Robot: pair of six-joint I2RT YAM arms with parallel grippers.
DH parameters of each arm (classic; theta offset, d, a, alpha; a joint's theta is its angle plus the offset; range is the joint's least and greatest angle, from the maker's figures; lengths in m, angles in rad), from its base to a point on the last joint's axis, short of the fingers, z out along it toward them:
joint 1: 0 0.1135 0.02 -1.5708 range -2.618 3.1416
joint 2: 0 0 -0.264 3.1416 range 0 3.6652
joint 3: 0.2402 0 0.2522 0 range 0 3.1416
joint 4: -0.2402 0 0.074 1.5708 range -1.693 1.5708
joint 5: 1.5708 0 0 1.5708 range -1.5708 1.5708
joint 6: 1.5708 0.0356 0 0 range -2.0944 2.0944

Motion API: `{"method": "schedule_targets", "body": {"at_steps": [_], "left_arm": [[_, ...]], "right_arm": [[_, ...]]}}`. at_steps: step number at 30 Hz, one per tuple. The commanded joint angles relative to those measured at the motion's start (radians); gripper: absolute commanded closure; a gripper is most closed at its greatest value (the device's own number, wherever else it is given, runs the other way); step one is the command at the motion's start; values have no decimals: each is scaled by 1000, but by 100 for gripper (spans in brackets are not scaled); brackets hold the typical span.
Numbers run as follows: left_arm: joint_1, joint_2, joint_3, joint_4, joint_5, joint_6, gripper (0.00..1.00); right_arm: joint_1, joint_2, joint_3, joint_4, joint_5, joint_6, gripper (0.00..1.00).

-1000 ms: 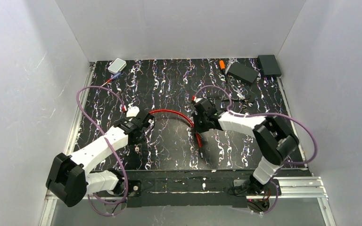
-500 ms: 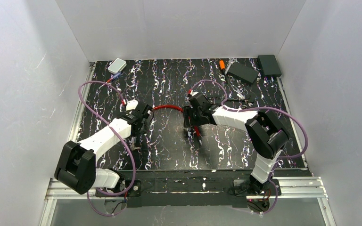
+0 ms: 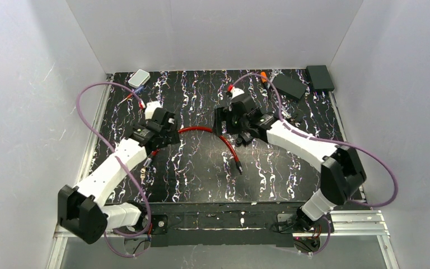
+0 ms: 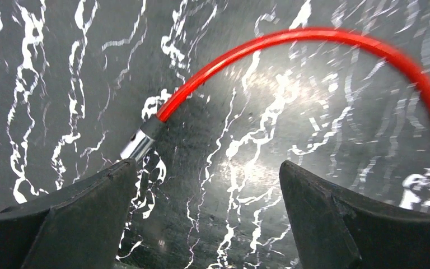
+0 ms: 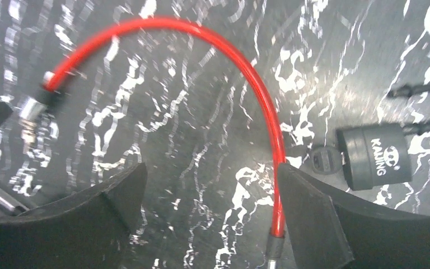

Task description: Unlock with the key

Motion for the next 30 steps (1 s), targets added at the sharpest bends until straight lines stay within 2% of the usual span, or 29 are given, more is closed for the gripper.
{"method": "schedule_targets", "body": {"at_steps": [1,11,16,20,25,30], "left_arm": [[4,-116,118,-73,-9,110,2],[6,-259,197,33,19,362,2],[6,-336,78,180,-8,448,2],[6,-438,-52,287,66,465,2],[5,-557,-119,343,85,510,2],[6,-622,-160,373,86,533,2]], "right_arm": [[0,-126,101,-23,22,-35,3],[0,-347,105,83,4,-80,2],[-1,-455,36,112,23,-45,2],[0,-555,-94,147,34,-4,2],[0,-660,-248,169,76,23,2],[0,-713,-304,165,112,10,2]]}}
